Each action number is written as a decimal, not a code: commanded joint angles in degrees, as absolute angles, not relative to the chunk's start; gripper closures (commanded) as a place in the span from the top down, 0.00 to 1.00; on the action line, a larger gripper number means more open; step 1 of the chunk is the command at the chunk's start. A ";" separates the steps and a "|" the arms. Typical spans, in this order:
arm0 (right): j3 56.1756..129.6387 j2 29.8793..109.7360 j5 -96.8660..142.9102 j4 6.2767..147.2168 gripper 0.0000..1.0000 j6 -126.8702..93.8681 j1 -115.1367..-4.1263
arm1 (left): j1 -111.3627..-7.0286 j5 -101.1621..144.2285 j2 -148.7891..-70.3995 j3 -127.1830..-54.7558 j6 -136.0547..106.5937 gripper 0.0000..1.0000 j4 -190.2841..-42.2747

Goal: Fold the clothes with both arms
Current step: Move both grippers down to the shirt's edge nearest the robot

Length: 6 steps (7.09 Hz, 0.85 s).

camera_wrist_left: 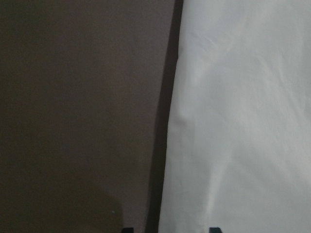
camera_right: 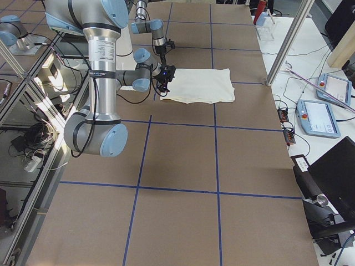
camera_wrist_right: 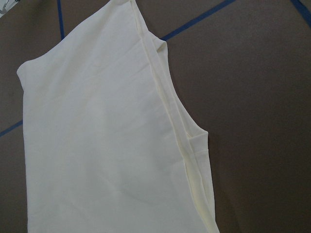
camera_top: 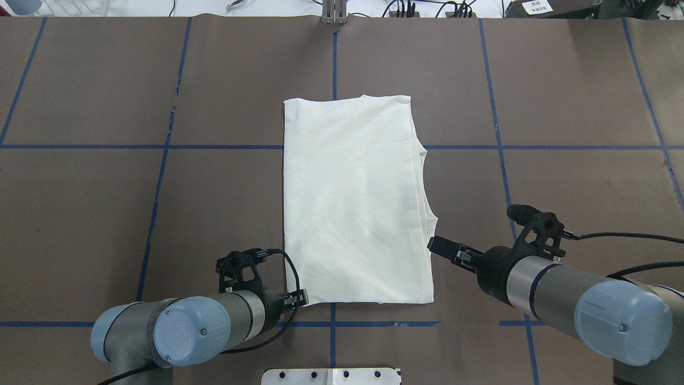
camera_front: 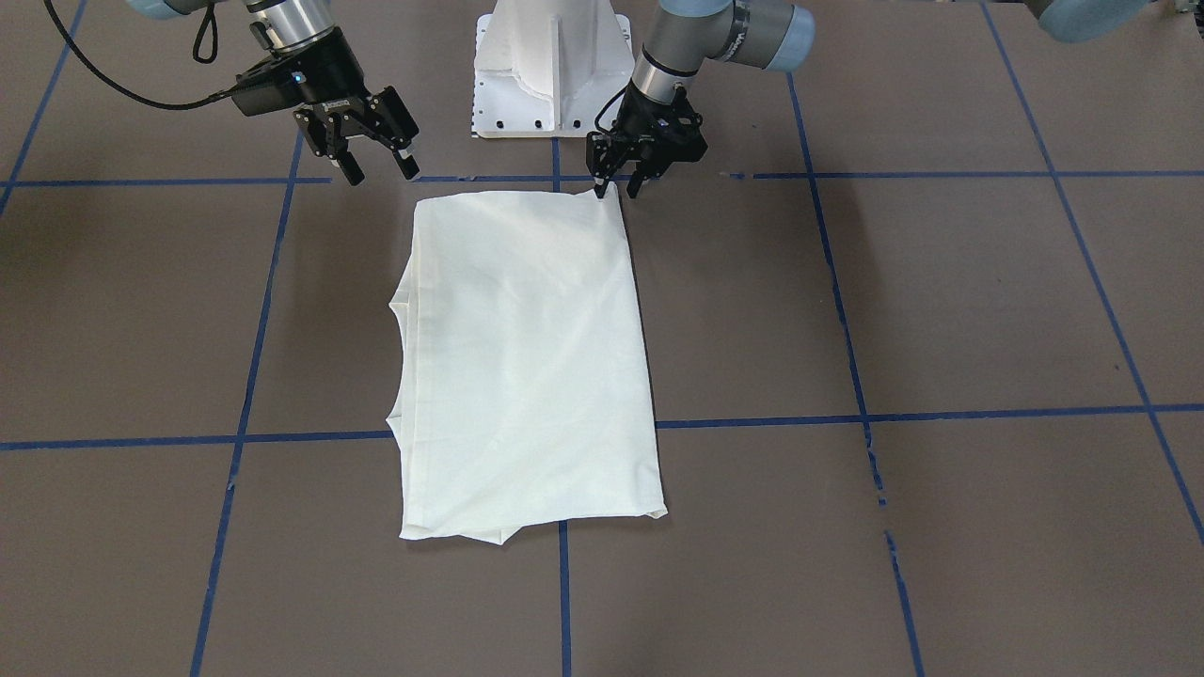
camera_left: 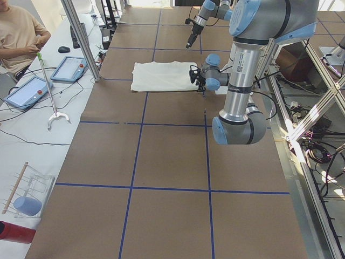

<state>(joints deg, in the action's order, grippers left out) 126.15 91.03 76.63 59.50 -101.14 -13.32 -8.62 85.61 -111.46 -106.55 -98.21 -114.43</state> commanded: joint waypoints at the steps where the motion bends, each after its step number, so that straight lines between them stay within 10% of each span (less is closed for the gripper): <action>1: 126.12 91.05 76.55 59.50 1.00 -101.42 -13.27 | -8.44 85.61 -111.71 -106.44 -98.26 0.52 -114.43; 5: 125.51 91.05 76.47 59.50 1.00 -101.43 -13.27 | -8.09 85.52 -112.59 -105.38 -98.35 0.47 -114.52; 6: 125.51 91.05 76.46 59.50 1.00 -101.43 -13.27 | -8.09 85.60 -112.67 -105.38 -98.35 0.30 -114.61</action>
